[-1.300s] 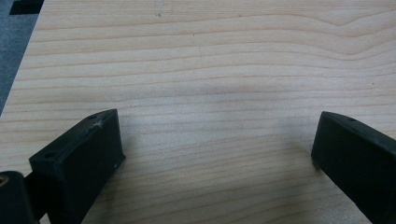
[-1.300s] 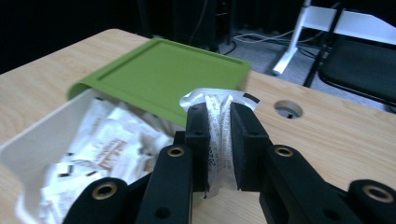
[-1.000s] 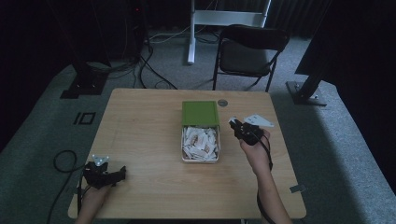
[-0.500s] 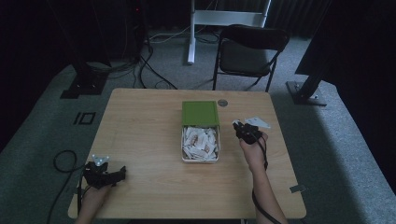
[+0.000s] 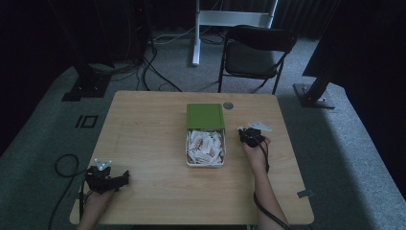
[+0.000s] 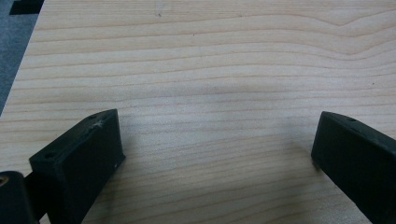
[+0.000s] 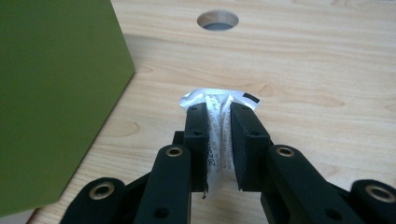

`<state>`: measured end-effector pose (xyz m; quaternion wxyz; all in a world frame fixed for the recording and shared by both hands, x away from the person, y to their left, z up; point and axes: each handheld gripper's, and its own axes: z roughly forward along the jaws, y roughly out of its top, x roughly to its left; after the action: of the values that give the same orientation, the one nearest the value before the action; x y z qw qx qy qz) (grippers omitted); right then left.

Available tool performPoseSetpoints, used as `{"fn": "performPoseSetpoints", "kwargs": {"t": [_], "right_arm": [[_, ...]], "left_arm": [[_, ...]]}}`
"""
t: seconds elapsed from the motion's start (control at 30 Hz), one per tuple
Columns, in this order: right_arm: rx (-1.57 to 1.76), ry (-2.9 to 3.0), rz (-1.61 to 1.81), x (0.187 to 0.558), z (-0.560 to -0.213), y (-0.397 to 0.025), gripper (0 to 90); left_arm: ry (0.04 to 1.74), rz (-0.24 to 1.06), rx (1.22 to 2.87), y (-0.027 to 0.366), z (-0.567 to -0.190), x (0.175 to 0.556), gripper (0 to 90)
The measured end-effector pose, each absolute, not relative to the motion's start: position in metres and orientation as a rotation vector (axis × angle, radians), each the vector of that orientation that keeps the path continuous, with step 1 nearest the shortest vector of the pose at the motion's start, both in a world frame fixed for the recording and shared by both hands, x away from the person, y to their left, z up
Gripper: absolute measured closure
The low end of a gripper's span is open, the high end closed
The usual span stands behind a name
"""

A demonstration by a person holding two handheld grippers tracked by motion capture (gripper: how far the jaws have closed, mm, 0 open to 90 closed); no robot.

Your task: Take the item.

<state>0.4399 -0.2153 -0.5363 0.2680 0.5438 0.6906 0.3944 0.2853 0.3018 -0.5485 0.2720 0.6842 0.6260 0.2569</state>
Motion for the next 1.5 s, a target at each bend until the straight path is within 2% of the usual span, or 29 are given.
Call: {"fn": "performPoseSetpoints", "kwargs": {"t": [0.23,0.37,0.47,0.57,0.73,0.8,0.87,1.5], "right_arm": [[1.499,1.866,1.049,0.439,-0.545,-0.215,77.0],[1.504,1.880,1.041,0.439,-0.547,-0.215,71.3],[1.512,1.876,1.065,0.439,-0.545,-0.214,55.5],[1.530,1.839,1.110,0.437,-0.539,-0.216,34.8],[1.546,1.805,1.121,0.430,-0.529,-0.224,17.5],[1.534,1.830,1.101,0.426,-0.528,-0.228,17.3],[1.531,1.833,1.097,0.422,-0.528,-0.232,13.4],[1.606,1.842,1.052,0.393,-0.539,-0.257,13.7]], "left_arm": [[1.685,0.692,1.842,0.302,-0.549,0.285,2.7],[1.685,0.692,1.842,0.302,-0.549,0.285,2.7],[1.685,0.692,1.842,0.302,-0.549,0.285,2.7],[1.685,0.692,1.842,0.302,-0.549,0.285,2.7],[1.685,0.692,1.842,0.302,-0.549,0.285,2.7],[1.685,0.692,1.842,0.302,-0.549,0.285,2.8],[1.685,0.692,1.842,0.302,-0.549,0.285,2.7],[1.685,0.692,1.842,0.302,-0.549,0.285,2.7]]}}
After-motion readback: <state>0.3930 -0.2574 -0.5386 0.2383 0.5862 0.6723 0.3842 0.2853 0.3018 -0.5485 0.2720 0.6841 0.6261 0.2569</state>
